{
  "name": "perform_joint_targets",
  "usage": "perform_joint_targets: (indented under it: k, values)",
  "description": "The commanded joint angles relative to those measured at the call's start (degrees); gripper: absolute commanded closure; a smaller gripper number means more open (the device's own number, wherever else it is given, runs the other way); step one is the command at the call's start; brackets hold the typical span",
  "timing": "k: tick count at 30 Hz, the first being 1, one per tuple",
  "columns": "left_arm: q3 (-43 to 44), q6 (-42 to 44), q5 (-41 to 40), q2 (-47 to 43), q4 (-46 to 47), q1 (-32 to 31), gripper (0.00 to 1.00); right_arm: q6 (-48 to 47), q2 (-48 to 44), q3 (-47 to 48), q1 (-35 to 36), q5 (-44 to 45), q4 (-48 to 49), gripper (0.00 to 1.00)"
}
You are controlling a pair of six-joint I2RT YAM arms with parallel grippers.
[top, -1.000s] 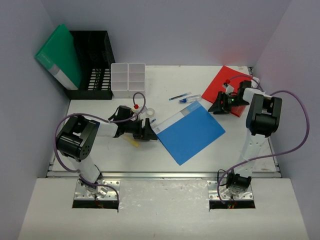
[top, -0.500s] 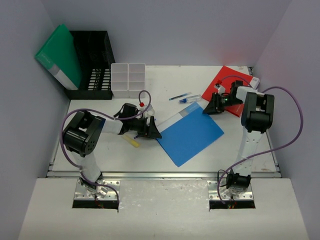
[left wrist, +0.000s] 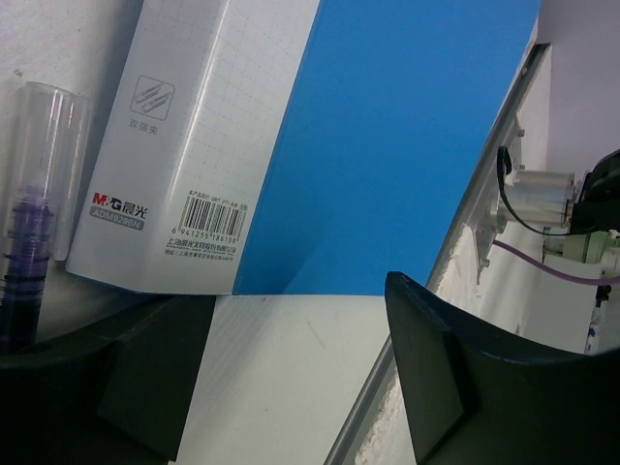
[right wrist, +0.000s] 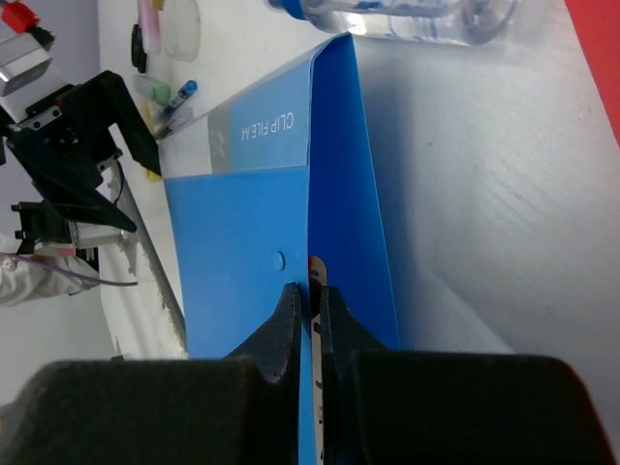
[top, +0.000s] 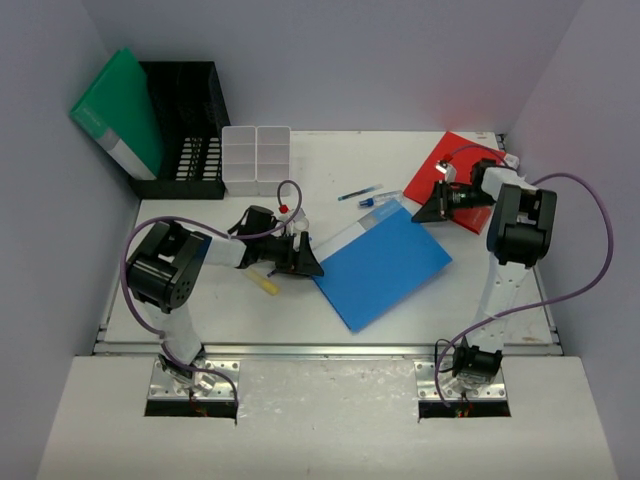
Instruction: Organize the desk
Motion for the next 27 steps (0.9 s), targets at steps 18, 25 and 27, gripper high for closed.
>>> perform_joint_targets:
  k: [18,25,27]
  values:
    - [1.45,14.61,-3.08,-22.12,-9.95,-2.28,0.22,-19.16,-11.5,2.7,2.23,-8.78,-21.26,1.0]
    - [5.22,20.09,-4.42,-22.67,-18.28,-2.28,0.22,-21.28,-13.88,3.55,2.23,-8.73,-23.18,1.0]
    - [4.83,19.98,-4.21,-21.8,-18.76,-2.33,0.22,-22.03,-14.35,3.84,2.23,-8.68,-24.09,1.0]
